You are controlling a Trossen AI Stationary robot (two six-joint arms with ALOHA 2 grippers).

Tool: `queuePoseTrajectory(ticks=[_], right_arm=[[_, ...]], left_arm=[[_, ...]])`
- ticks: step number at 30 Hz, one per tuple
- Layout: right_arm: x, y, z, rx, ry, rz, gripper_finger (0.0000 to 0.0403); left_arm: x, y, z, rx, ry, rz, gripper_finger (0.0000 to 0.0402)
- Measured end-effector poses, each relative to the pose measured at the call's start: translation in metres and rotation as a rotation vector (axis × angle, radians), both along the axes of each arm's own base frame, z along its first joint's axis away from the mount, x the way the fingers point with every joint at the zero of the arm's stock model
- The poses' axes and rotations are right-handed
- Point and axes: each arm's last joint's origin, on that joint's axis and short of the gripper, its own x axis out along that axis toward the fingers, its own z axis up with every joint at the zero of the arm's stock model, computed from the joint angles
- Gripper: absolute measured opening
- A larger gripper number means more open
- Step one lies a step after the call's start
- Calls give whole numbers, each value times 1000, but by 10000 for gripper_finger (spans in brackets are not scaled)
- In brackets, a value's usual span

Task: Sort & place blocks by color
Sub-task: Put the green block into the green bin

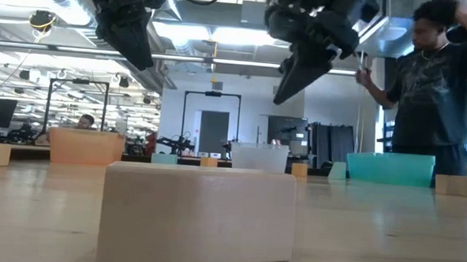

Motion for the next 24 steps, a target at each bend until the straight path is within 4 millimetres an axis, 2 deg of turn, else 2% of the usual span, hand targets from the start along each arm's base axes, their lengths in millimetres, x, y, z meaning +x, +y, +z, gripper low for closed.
queuePoseTrajectory(ticks=[3,7,14,24], right_arm=[[10,-1,-7,-24,14,37,168],[21,-1,-26,-35,54,73,184],[38,-5,-58,-28,71,73,188],[46,-19,-88,1,108,98,188]], left_arm=[[0,0,0,0,2,0,170],[0,0,0,-1,4,-1,170],[0,-1,-1,-25,7,-17,170],[0,-1,-1,-40,8,-25,170]])
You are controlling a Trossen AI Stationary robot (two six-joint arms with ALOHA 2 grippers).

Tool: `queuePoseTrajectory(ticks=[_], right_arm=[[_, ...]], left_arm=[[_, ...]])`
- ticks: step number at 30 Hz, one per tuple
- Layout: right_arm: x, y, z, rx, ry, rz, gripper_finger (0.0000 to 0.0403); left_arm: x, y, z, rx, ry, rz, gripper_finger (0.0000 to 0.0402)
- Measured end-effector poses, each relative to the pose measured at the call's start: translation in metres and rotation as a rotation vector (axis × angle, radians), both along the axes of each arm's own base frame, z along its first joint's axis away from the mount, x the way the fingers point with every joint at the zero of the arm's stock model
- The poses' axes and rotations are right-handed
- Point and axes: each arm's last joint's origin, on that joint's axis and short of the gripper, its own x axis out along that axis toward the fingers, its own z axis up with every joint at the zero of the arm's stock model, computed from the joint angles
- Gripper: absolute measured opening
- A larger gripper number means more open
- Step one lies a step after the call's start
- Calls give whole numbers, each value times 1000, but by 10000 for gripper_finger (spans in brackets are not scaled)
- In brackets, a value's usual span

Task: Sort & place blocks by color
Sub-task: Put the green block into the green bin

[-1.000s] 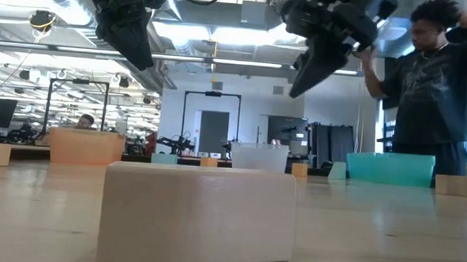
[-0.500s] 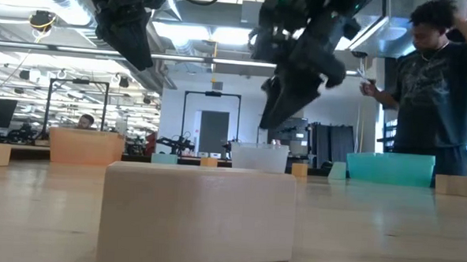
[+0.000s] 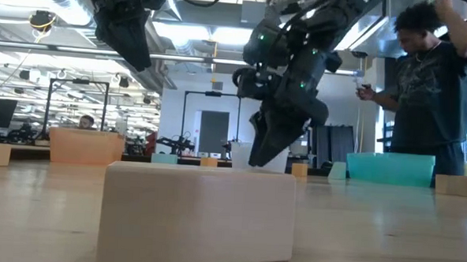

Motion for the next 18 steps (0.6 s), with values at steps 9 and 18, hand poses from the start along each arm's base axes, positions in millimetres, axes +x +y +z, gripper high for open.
queuePoseTrajectory(ticks=[9,18], right_arm=[[3,-7,-12,52,3,9,189],[3,-6,-12,94,0,28,188]], left_arm=[[0,0,0,0,0,0,170],[0,0,0,0,0,0,170]])
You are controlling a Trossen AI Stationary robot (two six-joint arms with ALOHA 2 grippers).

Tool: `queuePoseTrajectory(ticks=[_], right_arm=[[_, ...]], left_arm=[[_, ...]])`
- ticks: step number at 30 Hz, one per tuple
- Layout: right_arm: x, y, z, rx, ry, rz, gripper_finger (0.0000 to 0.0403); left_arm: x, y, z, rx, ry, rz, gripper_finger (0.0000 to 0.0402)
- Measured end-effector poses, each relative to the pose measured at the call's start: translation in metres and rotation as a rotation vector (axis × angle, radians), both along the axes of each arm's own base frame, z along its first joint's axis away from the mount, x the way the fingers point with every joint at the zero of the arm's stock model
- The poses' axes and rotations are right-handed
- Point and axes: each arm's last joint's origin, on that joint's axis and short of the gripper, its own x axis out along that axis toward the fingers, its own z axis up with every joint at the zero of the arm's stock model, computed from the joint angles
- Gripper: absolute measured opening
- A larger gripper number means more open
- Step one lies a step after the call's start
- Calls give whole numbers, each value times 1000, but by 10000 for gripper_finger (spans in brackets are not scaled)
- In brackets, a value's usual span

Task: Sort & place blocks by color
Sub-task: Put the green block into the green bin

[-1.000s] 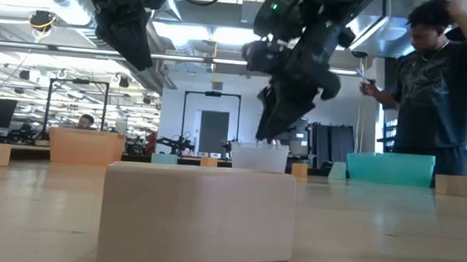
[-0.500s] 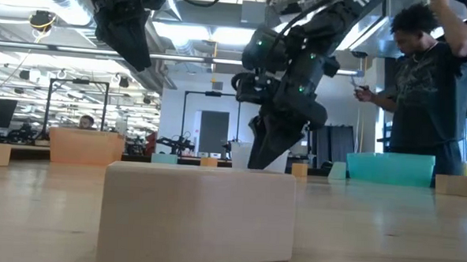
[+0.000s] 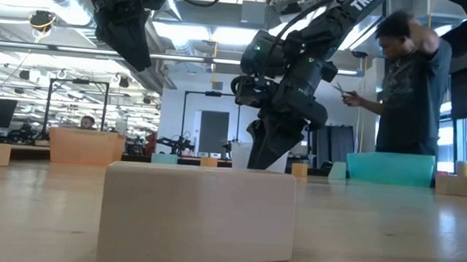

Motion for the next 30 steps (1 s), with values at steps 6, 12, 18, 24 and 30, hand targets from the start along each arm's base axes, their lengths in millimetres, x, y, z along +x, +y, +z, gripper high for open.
queuePoseTrajectory(ticks=[6,12,18,24,30], right_arm=[[-1,0,0,4,7,-3,188],[-1,-1,-1,-20,18,-48,188],[-4,0,-10,-17,41,-75,188],[-1,2,-21,-39,56,-74,188],[1,2,-20,-61,33,-82,143]], left_arm=[[0,0,0,0,0,0,170],[0,0,0,0,0,0,170],[0,0,0,0,0,0,170],[0,0,0,1,0,0,170],[0,0,0,1,0,0,170]])
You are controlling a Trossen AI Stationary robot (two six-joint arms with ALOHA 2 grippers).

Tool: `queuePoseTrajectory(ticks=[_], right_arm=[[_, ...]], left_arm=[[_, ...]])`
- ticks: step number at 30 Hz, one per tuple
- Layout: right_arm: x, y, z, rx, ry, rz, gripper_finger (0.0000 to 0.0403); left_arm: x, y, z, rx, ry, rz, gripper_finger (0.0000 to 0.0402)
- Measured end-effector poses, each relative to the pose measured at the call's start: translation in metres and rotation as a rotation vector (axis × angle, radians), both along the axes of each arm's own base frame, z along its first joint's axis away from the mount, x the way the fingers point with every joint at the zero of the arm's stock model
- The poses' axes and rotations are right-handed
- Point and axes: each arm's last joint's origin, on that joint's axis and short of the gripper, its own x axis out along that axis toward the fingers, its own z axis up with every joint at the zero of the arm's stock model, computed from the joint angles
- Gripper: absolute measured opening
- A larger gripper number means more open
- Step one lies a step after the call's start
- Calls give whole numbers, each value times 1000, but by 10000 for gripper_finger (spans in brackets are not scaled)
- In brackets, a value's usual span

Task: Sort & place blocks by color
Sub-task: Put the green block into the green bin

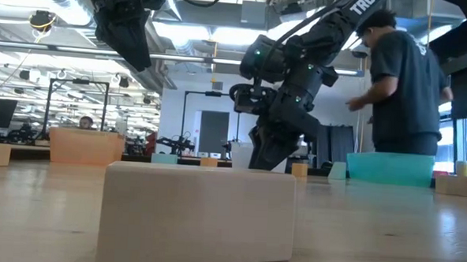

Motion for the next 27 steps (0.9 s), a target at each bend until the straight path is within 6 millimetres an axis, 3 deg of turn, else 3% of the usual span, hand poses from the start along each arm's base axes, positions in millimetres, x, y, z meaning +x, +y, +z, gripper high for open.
queuePoseTrajectory(ticks=[2,11,17,27], right_arm=[[0,0,0,-9,0,-5,127],[5,-1,14,55,24,-43,128],[12,-5,45,-39,47,-124,128],[2,-10,69,-219,277,-263,128]], left_arm=[[0,0,0,0,0,0,170],[0,0,0,0,0,0,170],[0,0,0,0,0,0,170],[-1,0,0,1,6,-1,170]])
